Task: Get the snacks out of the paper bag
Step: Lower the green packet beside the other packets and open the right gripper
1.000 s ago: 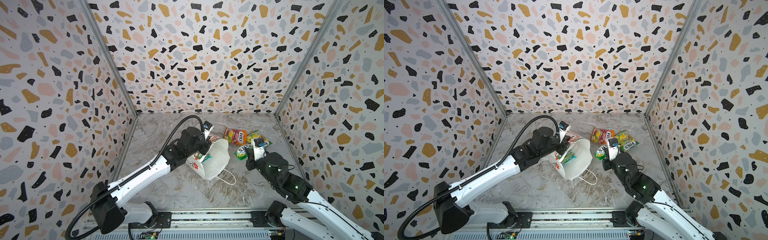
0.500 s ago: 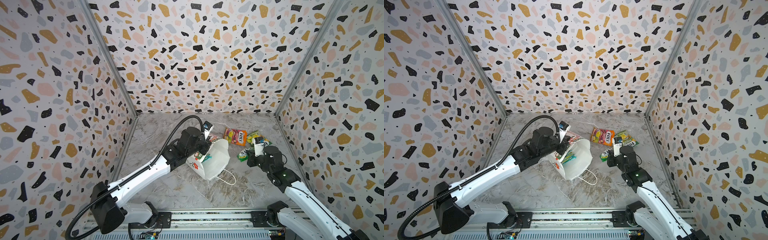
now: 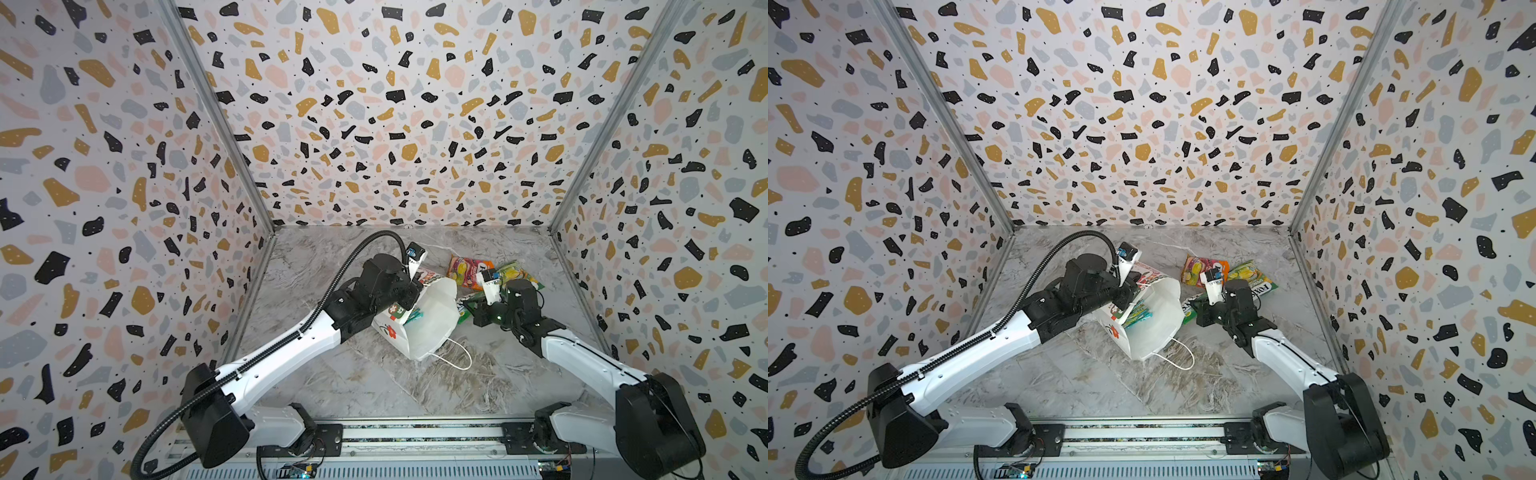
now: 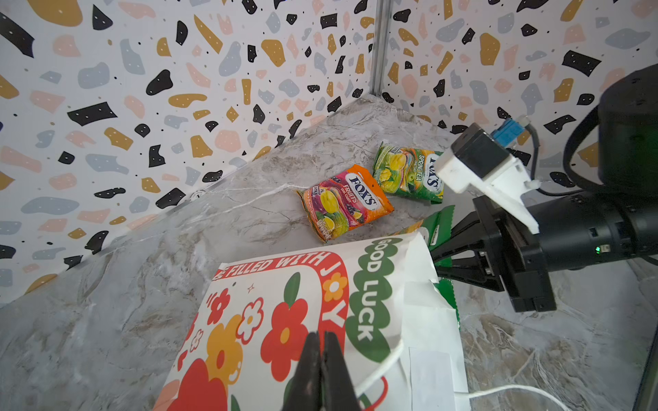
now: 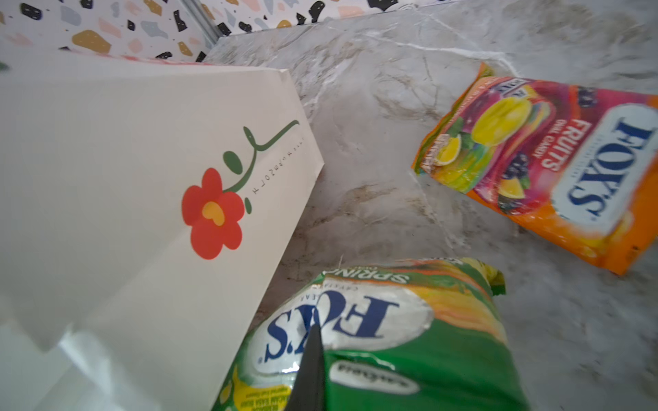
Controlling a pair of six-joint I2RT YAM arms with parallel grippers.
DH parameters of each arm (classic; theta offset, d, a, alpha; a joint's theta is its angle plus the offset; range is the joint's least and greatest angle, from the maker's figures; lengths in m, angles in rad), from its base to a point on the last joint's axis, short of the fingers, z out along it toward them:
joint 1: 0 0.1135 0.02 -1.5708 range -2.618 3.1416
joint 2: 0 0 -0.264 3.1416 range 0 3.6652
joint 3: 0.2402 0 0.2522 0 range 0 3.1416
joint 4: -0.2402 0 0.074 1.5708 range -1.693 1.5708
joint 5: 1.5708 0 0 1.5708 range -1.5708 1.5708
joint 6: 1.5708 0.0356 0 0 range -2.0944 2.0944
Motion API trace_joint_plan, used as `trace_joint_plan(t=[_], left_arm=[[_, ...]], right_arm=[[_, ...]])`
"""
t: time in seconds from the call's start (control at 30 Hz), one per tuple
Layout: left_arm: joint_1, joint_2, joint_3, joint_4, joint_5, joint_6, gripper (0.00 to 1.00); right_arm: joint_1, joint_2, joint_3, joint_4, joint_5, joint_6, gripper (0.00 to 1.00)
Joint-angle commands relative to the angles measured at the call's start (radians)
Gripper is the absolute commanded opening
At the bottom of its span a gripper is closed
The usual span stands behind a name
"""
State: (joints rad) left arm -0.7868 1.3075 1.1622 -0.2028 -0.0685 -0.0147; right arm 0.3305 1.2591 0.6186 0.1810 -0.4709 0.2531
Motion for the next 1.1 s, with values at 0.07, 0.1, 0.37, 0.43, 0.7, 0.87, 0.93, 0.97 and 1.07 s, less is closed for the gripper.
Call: trace_joint_plan(t=[0.07, 0.1, 0.37, 0.43, 0.7, 0.87, 0.93, 0.97, 1.07], left_arm=[[-0.002, -0.003, 0.028, 0.012, -0.011, 0.009, 0.0], [-0.002, -0.002, 0.027, 0.012, -0.012, 0.01, 0.0], [-0.003, 0.004, 0.028, 0.01, -0.009, 0.01, 0.0], [-0.002, 0.005, 0.029, 0.011, -0.008, 0.009, 0.0], [-0.003, 0.009, 0.03, 0.008, -0.011, 0.01, 0.0], [-0.003, 0.013, 0.03, 0.006, -0.011, 0.01, 0.0], [-0.003, 0.015, 0.031, 0.006, -0.011, 0.01, 0.0], [-0.003, 0.015, 0.03, 0.008, -0.011, 0.01, 0.0], [-0.003, 0.016, 0.031, 0.005, -0.012, 0.01, 0.0]], right_arm=[[-0.03, 0.092, 0.076, 0.136, -0.198, 0.001, 0.0], [-0.038, 0.112, 0.079, 0.125, -0.202, -0.003, 0.0], [-0.072, 0.152, 0.078, -0.054, -0.063, -0.083, 0.0], [-0.077, 0.155, 0.084, -0.1, -0.021, -0.107, 0.0], [-0.087, 0.198, 0.144, -0.27, 0.157, -0.199, 0.0], [-0.093, 0.23, 0.173, -0.285, 0.172, -0.21, 0.0], [-0.093, 0.242, 0.191, -0.298, 0.184, -0.218, 0.0], [-0.093, 0.248, 0.195, -0.303, 0.191, -0.22, 0.01], [-0.093, 0.26, 0.201, -0.307, 0.212, -0.224, 0.05]])
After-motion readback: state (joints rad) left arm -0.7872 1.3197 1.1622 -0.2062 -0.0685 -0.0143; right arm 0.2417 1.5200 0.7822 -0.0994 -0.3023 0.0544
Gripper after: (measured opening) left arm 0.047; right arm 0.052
